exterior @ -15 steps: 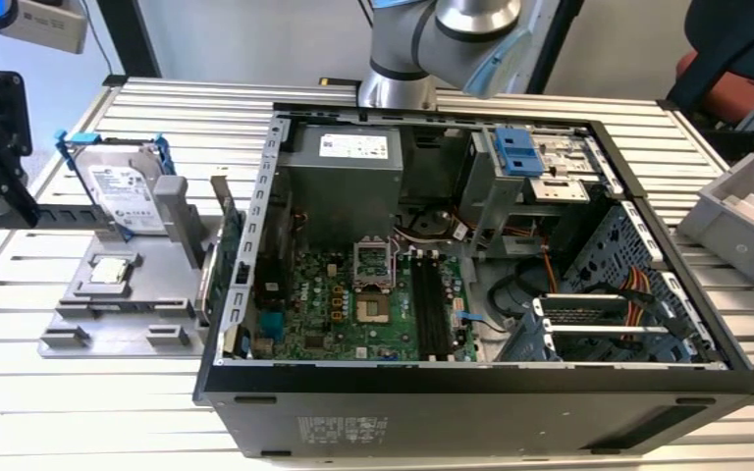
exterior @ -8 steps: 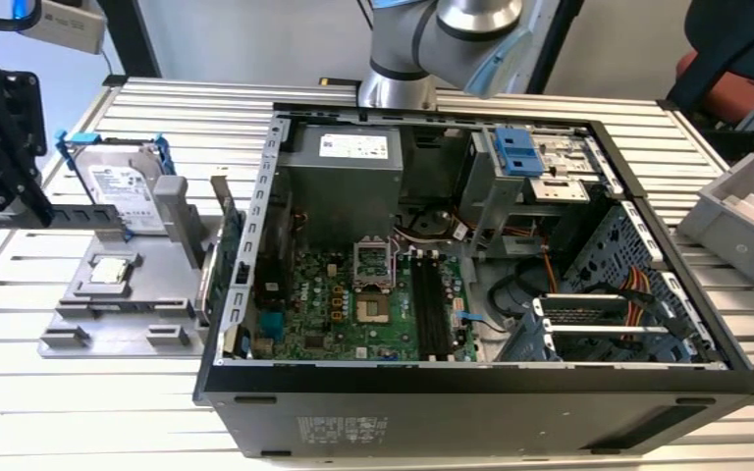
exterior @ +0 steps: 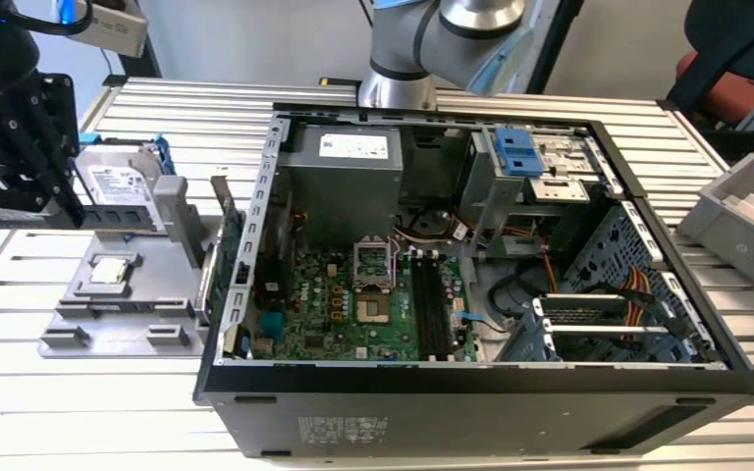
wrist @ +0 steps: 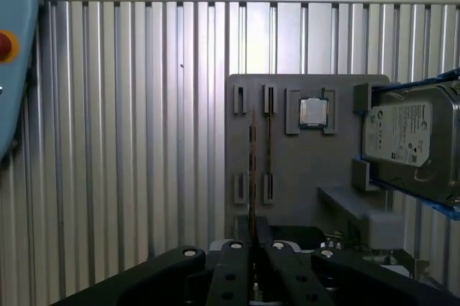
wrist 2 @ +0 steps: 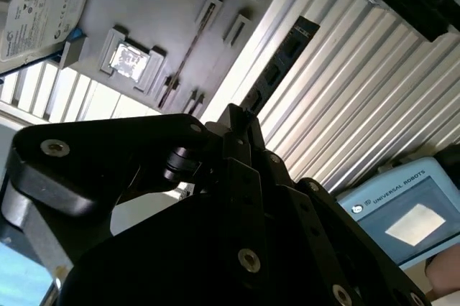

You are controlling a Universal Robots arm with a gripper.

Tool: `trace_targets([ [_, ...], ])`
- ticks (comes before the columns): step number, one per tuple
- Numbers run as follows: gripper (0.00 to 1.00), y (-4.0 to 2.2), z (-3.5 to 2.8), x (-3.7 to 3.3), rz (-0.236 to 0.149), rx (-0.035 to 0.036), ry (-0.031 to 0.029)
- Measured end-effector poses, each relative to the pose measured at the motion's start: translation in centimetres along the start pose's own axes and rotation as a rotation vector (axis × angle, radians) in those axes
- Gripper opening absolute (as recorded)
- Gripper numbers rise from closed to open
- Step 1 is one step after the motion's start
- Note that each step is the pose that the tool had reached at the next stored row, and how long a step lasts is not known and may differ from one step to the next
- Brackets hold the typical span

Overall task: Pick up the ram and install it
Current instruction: 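Pick up the ram and move it above insertion slot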

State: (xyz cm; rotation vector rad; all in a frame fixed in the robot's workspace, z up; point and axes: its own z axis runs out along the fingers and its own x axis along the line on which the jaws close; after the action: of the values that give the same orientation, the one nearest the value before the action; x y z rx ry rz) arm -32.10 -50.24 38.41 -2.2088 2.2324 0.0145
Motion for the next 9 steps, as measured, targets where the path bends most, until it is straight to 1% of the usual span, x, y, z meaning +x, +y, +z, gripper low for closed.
trace_targets([
  [4,0.0,-1.02,-0.01,-0.01,0.0,-0.0015,0.0],
  [9,0.0,-2.51,-0.02,-0.03,0.0,-0.005,0.0001],
])
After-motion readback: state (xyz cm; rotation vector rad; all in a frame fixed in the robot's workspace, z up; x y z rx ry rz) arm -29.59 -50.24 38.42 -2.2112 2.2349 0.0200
